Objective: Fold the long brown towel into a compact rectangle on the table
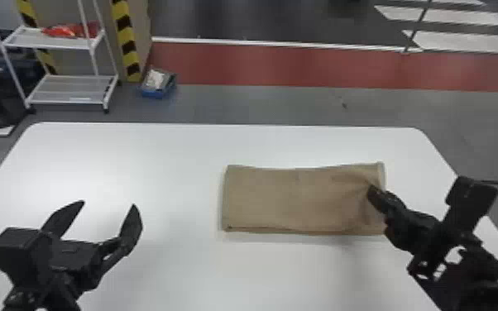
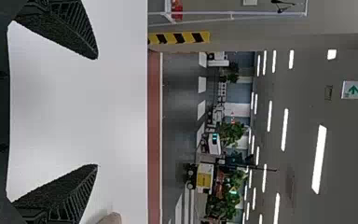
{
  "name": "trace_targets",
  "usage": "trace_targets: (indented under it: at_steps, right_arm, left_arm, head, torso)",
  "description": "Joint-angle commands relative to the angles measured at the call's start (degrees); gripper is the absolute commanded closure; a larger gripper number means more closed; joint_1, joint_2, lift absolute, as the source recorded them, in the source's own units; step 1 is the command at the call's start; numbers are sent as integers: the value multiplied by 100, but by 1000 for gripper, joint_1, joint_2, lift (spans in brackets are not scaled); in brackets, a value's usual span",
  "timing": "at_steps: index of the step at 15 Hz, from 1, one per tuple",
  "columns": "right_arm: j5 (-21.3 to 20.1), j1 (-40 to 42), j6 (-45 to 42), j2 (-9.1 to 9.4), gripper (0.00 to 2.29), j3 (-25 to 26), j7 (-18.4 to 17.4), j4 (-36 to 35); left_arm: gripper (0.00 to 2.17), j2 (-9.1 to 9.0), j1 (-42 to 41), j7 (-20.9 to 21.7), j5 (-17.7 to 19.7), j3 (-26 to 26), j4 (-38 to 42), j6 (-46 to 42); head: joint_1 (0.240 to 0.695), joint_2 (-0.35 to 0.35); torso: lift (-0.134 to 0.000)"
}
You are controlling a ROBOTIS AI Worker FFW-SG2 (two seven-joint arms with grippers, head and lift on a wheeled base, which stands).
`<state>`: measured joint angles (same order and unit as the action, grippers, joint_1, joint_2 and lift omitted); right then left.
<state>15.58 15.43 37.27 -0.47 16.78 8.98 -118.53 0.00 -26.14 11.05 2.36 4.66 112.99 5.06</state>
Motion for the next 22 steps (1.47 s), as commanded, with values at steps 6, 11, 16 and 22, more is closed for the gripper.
trace_targets:
  at_steps: [6,11,16,22]
  right_arm:
    - [226,-171,559,21,1355,405,104,-92]
    - [270,-356,734,12,-1,730,69,49]
    - [6,-778,1684,-173,70,1152,192,436]
    - [-530,-1217,1701,-243,167,941,517,1306]
  left_arm:
    - [39,-15,30,3,1,-26,4,18]
    - [39,-15,3,3,-16,-18,4,35]
    - [39,-15,21,3,-16,-26,-23,35]
    - [39,-15,30,3,-16,-44,-31,18]
  head:
    - [695,-116]
    - [695,-142]
    - [695,-183]
    - [695,-200]
  torso:
    - [-121]
    - [-121]
    - [-121]
    - [-121]
